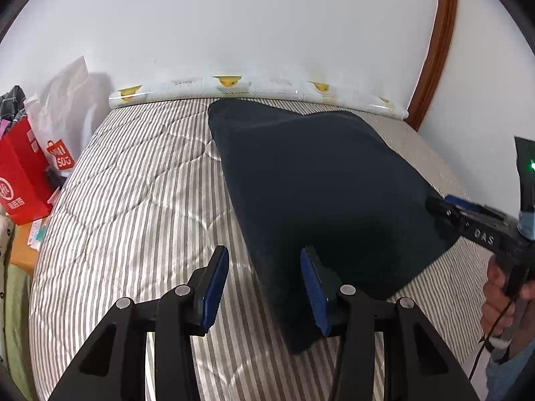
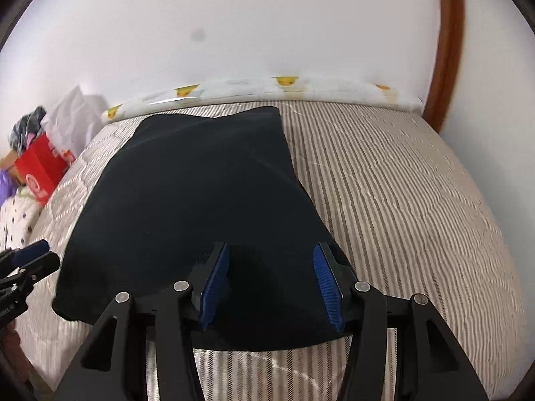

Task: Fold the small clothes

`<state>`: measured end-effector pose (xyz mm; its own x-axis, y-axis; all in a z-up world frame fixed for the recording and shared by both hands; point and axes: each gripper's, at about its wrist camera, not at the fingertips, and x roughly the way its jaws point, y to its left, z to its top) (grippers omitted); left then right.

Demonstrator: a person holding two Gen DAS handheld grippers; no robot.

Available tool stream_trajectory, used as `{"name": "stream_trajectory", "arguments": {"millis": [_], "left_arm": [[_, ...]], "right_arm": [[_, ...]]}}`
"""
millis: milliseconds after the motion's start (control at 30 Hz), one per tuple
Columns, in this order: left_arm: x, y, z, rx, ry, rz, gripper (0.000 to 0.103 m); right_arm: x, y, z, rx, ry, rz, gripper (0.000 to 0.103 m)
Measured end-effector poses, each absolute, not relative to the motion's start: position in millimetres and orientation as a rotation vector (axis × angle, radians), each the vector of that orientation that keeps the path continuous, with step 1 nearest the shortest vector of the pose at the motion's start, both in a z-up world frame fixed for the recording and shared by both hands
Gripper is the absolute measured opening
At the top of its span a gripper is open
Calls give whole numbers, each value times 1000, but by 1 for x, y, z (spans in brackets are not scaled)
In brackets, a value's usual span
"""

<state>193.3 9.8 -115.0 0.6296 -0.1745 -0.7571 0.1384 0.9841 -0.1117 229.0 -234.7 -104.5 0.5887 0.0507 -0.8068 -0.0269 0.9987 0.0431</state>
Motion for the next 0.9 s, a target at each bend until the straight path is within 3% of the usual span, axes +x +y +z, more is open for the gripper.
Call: {"name": "stream_trajectory", "arguments": {"millis": [300,367,733,900], "left_arm": [[208,19,-128,-57,899,-312,45],[202,28,-130,-74,913,-345,49],[143,32,-143,-7,909,-480,48],[147,14,-153,-24,923,-441,29]], "right_arm": [[227,-220,-115,13,955,-53,52],[227,-220,-114,21,956,-63,52],[211,-220,-114,45,937,-88,52],[205,-222,-113,46,934,-60,52]]}}
